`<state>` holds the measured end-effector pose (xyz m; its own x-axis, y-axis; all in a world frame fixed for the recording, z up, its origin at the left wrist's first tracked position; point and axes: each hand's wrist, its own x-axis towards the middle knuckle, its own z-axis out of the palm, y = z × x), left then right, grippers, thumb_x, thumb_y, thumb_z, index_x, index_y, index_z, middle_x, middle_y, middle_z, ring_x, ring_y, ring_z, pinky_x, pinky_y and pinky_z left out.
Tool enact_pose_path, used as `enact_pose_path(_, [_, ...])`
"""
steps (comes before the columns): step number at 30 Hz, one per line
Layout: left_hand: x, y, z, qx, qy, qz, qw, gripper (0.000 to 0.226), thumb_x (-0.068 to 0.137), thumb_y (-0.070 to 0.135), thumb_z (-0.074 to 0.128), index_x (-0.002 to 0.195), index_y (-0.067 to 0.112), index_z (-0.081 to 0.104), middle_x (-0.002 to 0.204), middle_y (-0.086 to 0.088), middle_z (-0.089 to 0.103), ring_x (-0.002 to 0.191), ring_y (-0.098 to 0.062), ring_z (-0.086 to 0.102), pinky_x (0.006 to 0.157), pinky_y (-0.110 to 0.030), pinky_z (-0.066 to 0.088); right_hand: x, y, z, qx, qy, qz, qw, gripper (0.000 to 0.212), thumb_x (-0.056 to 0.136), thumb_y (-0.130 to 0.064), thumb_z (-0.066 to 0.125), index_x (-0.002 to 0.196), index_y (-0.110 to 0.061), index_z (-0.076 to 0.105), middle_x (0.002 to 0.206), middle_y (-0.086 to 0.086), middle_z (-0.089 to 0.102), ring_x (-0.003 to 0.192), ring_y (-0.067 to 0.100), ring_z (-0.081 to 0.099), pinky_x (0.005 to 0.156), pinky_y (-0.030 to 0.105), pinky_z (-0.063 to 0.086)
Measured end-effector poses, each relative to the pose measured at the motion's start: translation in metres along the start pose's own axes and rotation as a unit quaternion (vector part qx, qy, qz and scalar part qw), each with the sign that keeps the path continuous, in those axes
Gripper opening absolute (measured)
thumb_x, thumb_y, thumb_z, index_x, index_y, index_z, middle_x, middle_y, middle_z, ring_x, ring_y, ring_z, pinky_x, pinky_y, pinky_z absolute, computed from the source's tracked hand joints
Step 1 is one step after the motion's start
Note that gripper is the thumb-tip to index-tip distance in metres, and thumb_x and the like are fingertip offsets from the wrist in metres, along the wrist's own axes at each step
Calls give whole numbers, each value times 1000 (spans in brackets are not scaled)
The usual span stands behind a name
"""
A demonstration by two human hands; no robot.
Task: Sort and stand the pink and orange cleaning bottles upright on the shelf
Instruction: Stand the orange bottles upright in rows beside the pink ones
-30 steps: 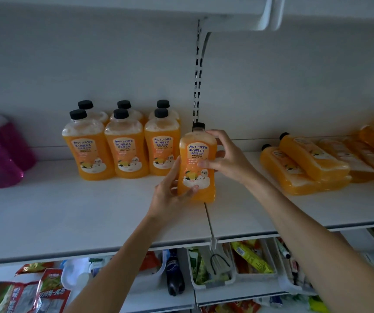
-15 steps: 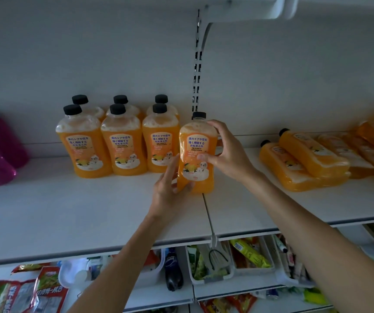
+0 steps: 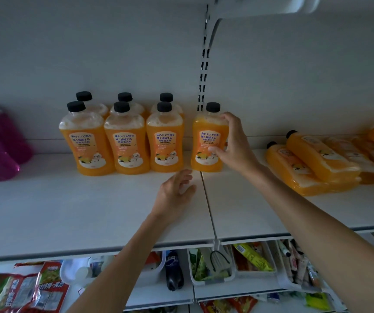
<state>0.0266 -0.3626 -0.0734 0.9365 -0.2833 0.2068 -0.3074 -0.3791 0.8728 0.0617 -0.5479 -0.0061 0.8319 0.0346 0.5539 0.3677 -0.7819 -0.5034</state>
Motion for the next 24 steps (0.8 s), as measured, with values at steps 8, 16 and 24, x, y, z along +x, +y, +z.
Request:
enact_pose_path(8, [-1,2,-2,18,-1,-5,1000,27,88,11,59,115,9,59,113,-4,61,104,-14,56,90,-18,42,23,5,20,38,-1,9,999,77,76,-2,73,138,-4,28,142,12,35,130,24,39,103,39,41])
enact_pose_path(16, [1,1,-1,59,10,-7,998,25,88,10,59,112,10,62,107,2,59,97,-6,53,76,4,35,37,1,29,-94,22,30,995,76,78,-6,71,140,-12,28,139,13,33,124,29,37,80,36,47])
enact_pose_path(24, [1,5,1,94,19,-22,995,23,88,12,58,111,13,63,111,0,61,100,-8,56,75,-2,37,38,-6,18,-114,-31,54,992,79,82,-12,69,144,-20,21,131,15,38,116,29,45,78,37,46])
